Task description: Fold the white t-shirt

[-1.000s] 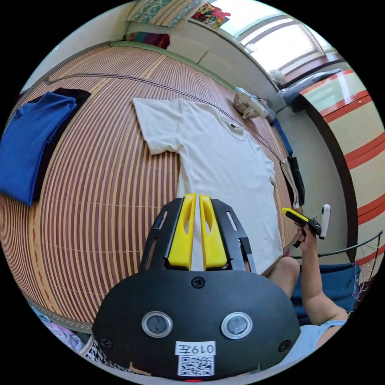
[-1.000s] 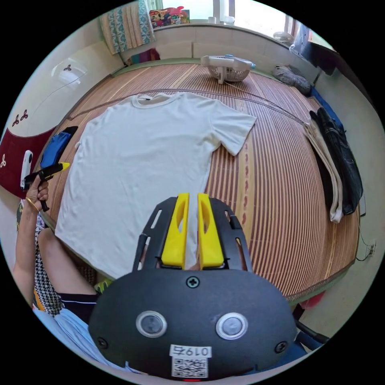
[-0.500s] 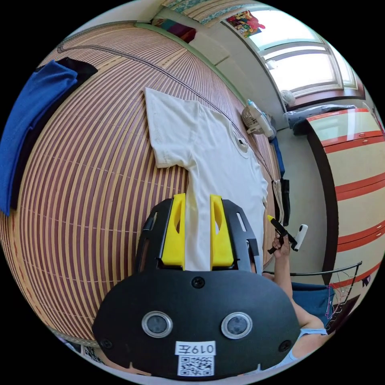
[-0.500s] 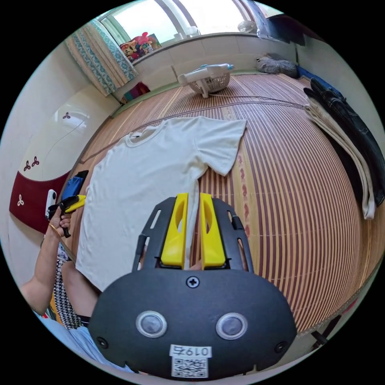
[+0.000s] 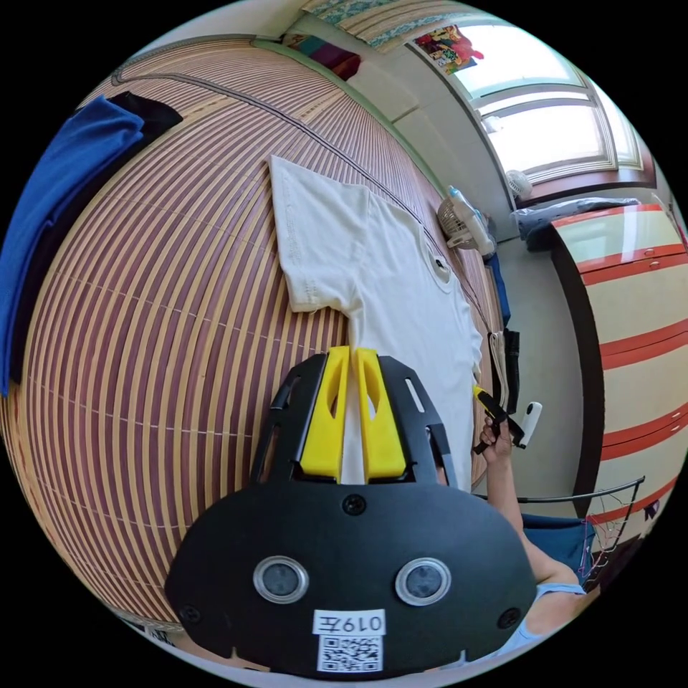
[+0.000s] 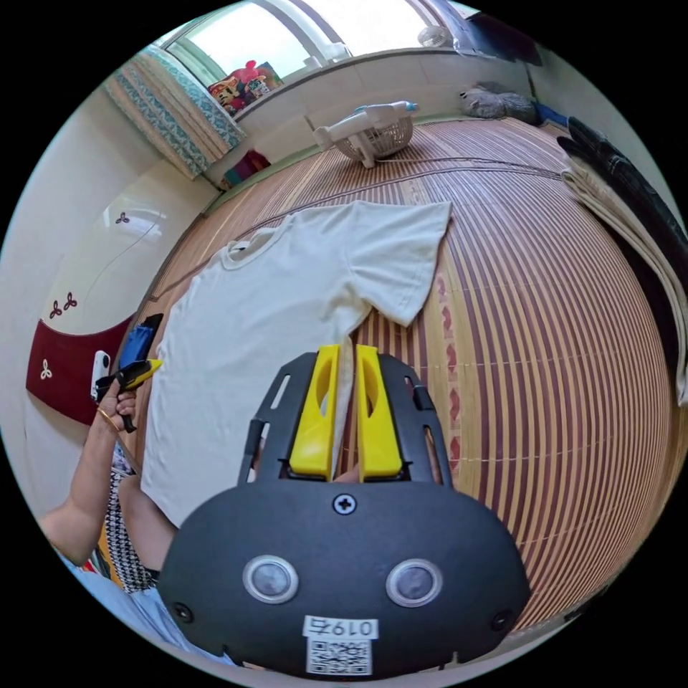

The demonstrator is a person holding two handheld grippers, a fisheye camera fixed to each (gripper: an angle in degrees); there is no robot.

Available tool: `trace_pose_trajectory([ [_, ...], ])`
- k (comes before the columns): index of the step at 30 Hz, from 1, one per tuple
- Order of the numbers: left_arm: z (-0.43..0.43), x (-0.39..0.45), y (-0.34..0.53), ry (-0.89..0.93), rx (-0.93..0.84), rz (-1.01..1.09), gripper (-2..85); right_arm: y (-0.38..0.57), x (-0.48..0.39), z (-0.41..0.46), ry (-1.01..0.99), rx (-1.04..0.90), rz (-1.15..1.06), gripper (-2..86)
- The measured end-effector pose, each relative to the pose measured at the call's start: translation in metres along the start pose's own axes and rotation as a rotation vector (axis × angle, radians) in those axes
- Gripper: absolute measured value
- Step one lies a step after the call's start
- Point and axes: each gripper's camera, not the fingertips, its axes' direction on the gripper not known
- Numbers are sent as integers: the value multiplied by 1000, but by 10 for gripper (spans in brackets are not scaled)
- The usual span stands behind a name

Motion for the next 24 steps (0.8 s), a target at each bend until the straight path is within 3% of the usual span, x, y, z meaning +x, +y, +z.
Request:
trace_pose_trajectory([
  [14,-1,18,-24,-71,-1,44,20,-6,-26,21,239,-38,-136,-6],
  [19,-12,22,-24,-70,-16,62,34,-6,-27,23,218,-44,-164,26],
  [24,-47,7,-16,-62,120,-14,58,-7,-13,0,180,54,-71,49],
])
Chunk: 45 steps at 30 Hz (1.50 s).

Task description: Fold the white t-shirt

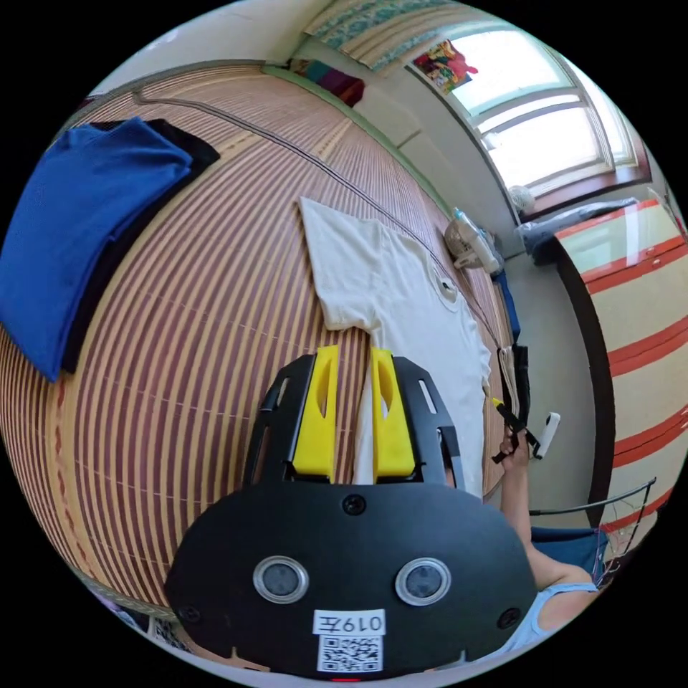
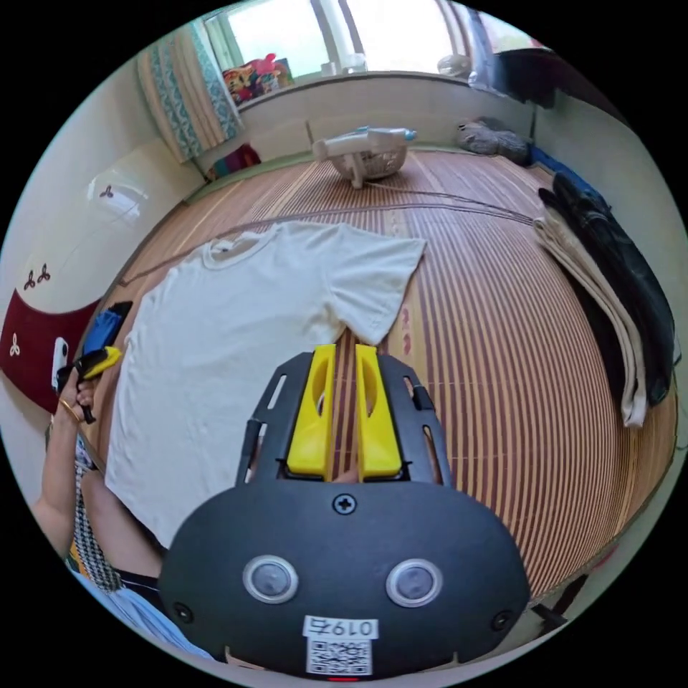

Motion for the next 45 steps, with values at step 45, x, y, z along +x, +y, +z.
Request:
trace_pose_trajectory([
  [45,-109,63,163,-32,39,306,7,82,-131,23,163,163,-134,-10],
])
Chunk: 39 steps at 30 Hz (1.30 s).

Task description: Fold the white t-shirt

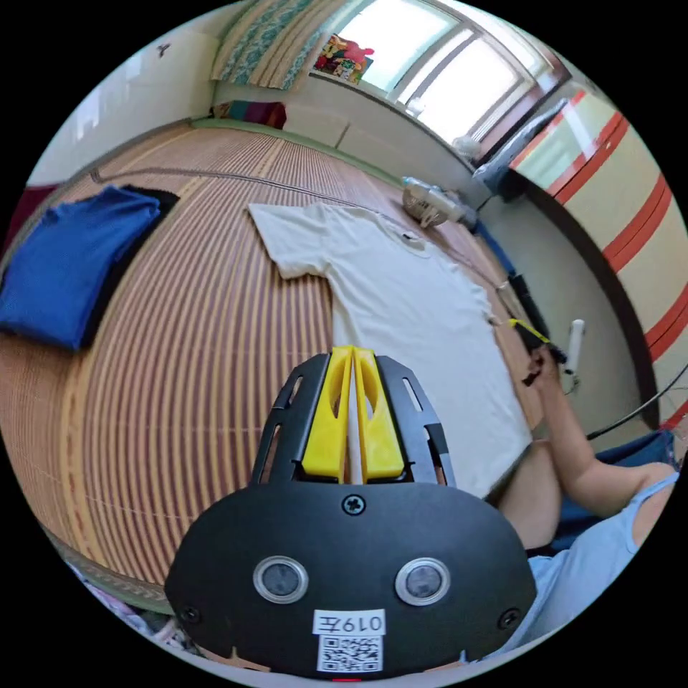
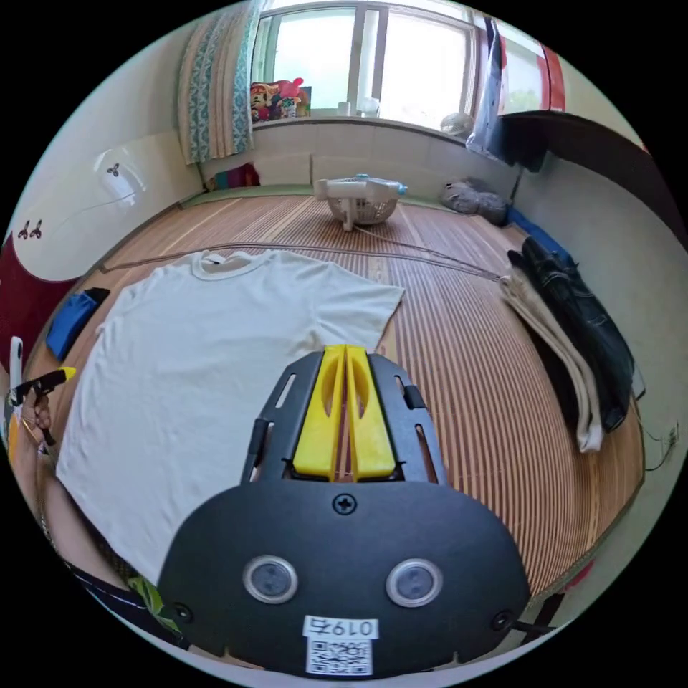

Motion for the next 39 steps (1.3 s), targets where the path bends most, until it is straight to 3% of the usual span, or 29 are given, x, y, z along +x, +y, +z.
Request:
trace_pose_trajectory([
  [4,-22,14,44,77,53,-7,8,14,-36,-21,-4,73,-89,-10],
  [8,-52,48,79,-39,73,176,8,46,-117,-62,184,266,-256,-10],
  [13,-75,67,96,-92,5,297,8,73,-181,-105,179,419,-276,-10],
  [17,-104,78,106,-99,93,356,8,95,-201,-120,149,349,-142,-10],
  [23,-116,87,104,-107,147,444,8,113,-221,-109,273,236,-188,-7],
  [28,-110,89,62,-66,242,509,8,82,-209,-75,249,187,-107,31],
  [35,-61,41,-28,-64,243,286,9,37,-252,32,404,2,-371,65],
  [39,-42,-2,-57,-53,260,165,10,21,-267,67,400,-44,-416,68],
])
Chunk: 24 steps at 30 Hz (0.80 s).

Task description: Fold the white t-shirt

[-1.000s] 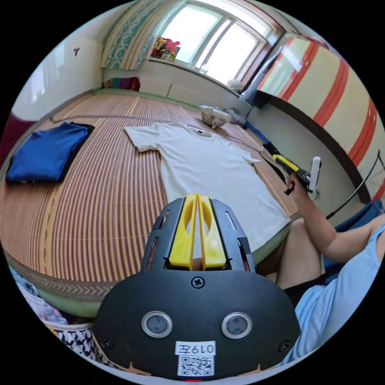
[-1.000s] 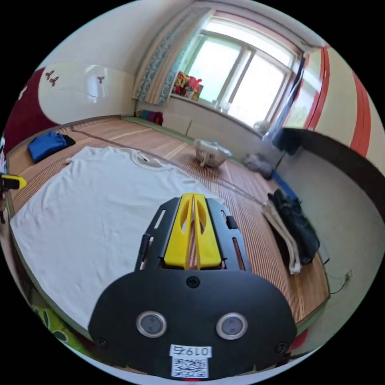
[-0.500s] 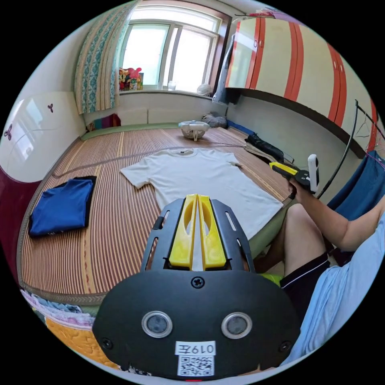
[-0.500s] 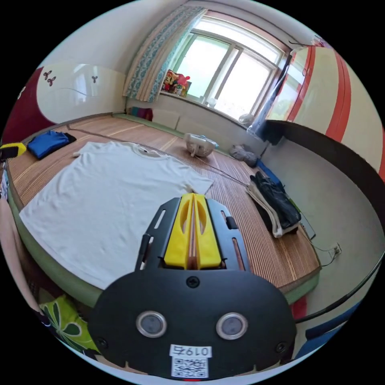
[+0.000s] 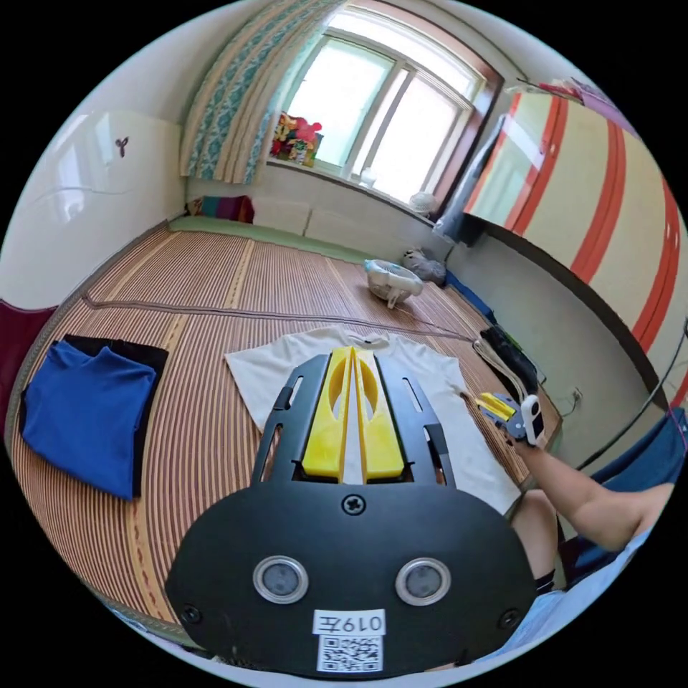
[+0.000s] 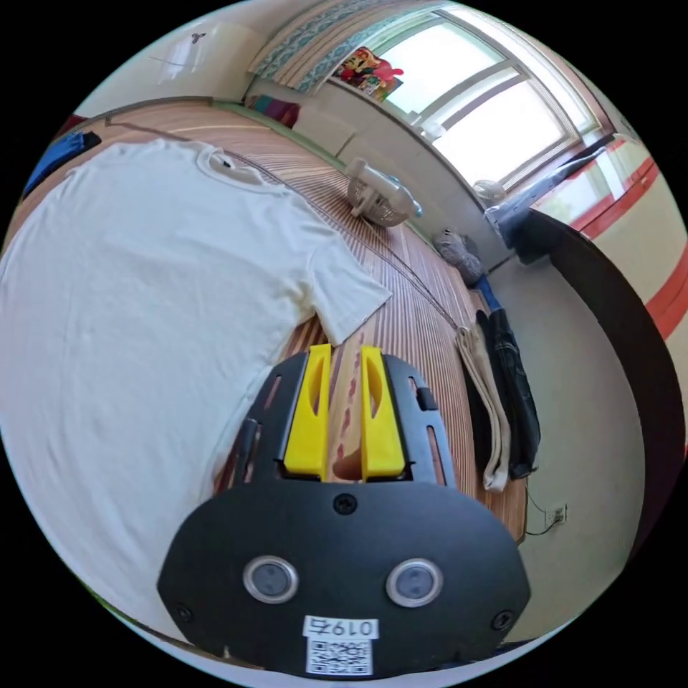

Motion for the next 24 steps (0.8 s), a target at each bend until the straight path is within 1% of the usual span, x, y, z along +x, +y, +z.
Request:
trace_pose_trajectory([
  [3,24,-40,-4,-50,-12,-77,10,-16,-14,17,-26,-36,-45,59],
  [6,48,-83,0,-149,-43,-172,9,-29,-21,22,36,-59,-20,17],
  [8,67,-118,6,-196,-87,-252,8,-35,-20,15,13,-73,60,37],
  [10,84,-145,8,-186,-140,-300,8,-40,-22,3,36,-84,116,61],
  [12,94,-167,10,-142,-145,-352,8,-50,-35,-26,13,3,151,66],
  [13,98,-179,12,-117,-123,-388,8,-61,-53,-52,-47,103,150,66],
  [14,101,-188,14,-101,-103,-413,8,-76,-80,-78,-120,203,101,66],
  [15,103,-192,15,-94,-96,-421,8,-84,-97,-90,-154,248,63,66],
  [17,114,-202,18,-68,-92,-433,8,-123,-169,-131,-273,392,-73,66],
  [18,117,-205,18,-63,-96,-431,8,-133,-187,-139,-311,419,-104,66],
  [19,123,-208,18,-54,-105,-425,8,-153,-222,-152,-382,453,-172,68],
  [20,128,-213,19,-52,-109,-424,7,-172,-256,-161,-413,474,-245,72],
  [23,135,-229,20,-33,-92,-446,7,-216,-328,-167,-379,484,-367,76],
  [24,137,-233,20,-20,-91,-450,7,-223,-339,-167,-381,483,-387,76],
])
